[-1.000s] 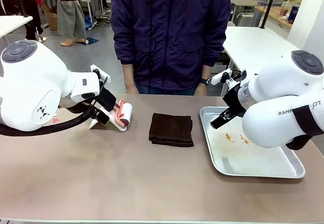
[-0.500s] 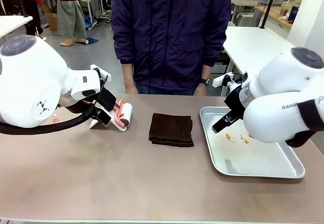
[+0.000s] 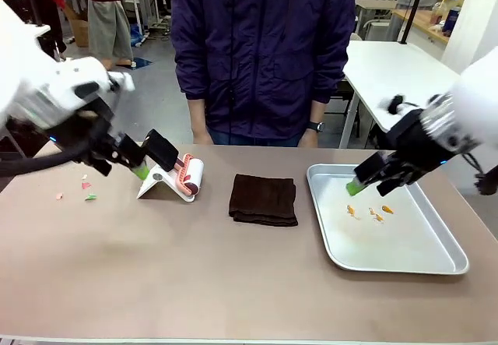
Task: Clean the surface of the table.
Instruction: Hold the Lint Roller with your left hand and the towel with your right hand.
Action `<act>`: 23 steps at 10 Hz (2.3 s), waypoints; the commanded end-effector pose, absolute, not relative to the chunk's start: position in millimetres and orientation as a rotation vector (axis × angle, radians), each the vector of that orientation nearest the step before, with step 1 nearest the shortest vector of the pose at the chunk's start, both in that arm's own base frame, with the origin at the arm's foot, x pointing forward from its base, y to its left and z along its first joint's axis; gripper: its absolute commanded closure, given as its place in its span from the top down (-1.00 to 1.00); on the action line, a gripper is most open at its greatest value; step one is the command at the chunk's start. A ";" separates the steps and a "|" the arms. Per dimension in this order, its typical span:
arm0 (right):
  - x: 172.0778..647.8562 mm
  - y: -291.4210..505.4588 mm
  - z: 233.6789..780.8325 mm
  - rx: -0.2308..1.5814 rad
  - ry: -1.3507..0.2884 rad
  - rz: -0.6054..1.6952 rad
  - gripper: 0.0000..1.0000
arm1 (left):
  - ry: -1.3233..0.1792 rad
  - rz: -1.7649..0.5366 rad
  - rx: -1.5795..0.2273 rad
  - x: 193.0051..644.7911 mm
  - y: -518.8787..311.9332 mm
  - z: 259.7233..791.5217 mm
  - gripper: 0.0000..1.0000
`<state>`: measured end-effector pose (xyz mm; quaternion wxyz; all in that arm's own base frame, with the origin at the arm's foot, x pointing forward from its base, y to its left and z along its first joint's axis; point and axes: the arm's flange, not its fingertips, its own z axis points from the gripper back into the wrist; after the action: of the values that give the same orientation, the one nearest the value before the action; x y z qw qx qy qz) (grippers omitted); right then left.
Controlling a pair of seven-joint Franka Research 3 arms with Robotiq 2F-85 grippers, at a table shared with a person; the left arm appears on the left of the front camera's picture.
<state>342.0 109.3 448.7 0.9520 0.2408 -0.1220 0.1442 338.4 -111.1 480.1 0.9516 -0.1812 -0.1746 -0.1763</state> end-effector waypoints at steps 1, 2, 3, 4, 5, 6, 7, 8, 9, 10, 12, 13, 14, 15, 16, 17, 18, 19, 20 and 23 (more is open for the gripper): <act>315.4 67.2 456.3 0.701 -0.295 0.201 1.00 | -0.407 -0.311 -0.590 330.2 -60.9 497.6 1.00; 304.4 44.1 458.8 0.748 -0.325 0.155 1.00 | -0.422 -0.279 -0.661 326.0 -31.1 500.5 1.00; 296.1 17.0 459.2 0.810 -0.350 0.098 1.00 | -0.445 -0.219 -0.722 322.5 6.1 500.0 1.00; 291.2 -8.9 458.3 0.865 -0.376 0.064 1.00 | -0.459 -0.187 -0.763 318.8 27.7 496.9 1.00; 288.4 -30.2 457.6 0.913 -0.405 0.029 1.00 | -0.486 -0.078 -0.810 312.8 66.3 489.0 1.00; 287.7 -55.0 452.2 0.959 -0.424 0.003 1.00 | -0.521 0.053 -0.818 305.4 95.8 480.3 1.00; 289.8 -72.7 443.8 0.984 -0.416 -0.042 1.00 | -0.564 0.102 -0.864 292.5 119.0 468.1 1.00; 290.7 -95.4 431.5 1.032 -0.427 -0.105 1.00 | -0.594 0.191 -0.883 282.2 143.4 452.4 1.00; 289.7 -120.0 416.4 1.088 -0.435 -0.167 1.00 | -0.638 0.251 -0.929 269.2 163.8 433.9 1.00; 285.8 -138.4 405.2 1.126 -0.464 -0.207 1.00 | -0.675 0.310 -0.940 262.2 175.4 417.4 1.00; 280.1 -165.4 381.1 1.176 -0.478 -0.300 1.00 | -0.651 0.428 -0.974 253.8 185.5 386.5 1.00; 275.2 -179.1 367.7 1.205 -0.494 -0.342 1.00 | -0.665 0.458 -0.991 248.1 181.9 375.4 1.00; 271.3 -188.6 354.8 1.221 -0.516 -0.384 1.00 | -0.679 0.502 -0.995 247.8 165.5 370.7 1.00; 271.2 -192.5 346.0 1.214 -0.514 -0.438 1.00 | -0.707 0.527 -0.966 248.6 149.0 369.0 1.00; 279.4 -197.0 371.0 1.184 -0.470 -0.387 1.00 | -0.642 0.501 -0.982 279.9 236.8 399.6 1.00; 279.4 -197.0 371.0 1.184 -0.470 -0.387 1.00 | -0.642 0.501 -0.982 279.9 236.8 399.6 1.00; 279.4 -197.0 371.0 1.184 -0.470 -0.387 1.00 | -0.642 0.501 -0.982 279.9 236.8 399.6 1.00; 279.4 -197.0 371.0 1.184 -0.470 -0.387 1.00 | -0.642 0.501 -0.982 279.9 236.8 399.6 1.00; 279.4 -197.0 371.0 1.184 -0.470 -0.387 1.00 | -0.642 0.501 -0.982 279.9 236.8 399.6 1.00; 279.8 -189.9 367.6 1.126 -0.480 -0.424 1.00 | -0.620 0.510 -0.984 282.8 232.1 401.2 1.00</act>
<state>280.6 -195.7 365.4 0.7952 0.5378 -0.2124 -0.1828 280.2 233.0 400.8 0.8035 -0.4562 -0.2940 0.2445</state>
